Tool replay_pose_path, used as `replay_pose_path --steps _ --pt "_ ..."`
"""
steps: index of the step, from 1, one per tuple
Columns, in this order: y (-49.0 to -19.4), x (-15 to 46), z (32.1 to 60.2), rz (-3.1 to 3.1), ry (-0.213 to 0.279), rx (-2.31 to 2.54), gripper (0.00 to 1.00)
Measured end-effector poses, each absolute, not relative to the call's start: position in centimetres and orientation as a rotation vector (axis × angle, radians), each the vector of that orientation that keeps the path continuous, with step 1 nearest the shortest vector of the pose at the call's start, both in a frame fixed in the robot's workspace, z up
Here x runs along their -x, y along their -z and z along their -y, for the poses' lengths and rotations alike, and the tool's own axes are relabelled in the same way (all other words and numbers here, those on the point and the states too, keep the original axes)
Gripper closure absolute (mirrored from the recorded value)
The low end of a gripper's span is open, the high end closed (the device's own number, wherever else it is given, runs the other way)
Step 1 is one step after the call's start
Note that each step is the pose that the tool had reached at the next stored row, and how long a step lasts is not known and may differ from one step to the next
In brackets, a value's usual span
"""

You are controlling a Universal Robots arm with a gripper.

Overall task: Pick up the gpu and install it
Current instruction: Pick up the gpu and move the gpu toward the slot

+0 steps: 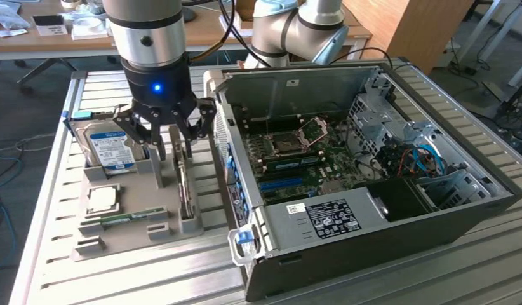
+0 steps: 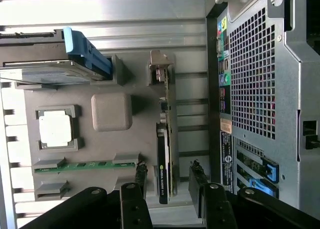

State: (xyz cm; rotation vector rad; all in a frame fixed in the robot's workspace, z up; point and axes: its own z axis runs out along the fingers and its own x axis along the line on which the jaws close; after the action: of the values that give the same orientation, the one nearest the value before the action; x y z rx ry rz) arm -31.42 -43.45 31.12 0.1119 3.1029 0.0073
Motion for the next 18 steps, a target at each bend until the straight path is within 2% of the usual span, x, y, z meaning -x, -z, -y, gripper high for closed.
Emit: replay_pose_path --steps 18 --pt "-30.49 31.42 43.45 -3.103 -0.008 -0.112 0.53"
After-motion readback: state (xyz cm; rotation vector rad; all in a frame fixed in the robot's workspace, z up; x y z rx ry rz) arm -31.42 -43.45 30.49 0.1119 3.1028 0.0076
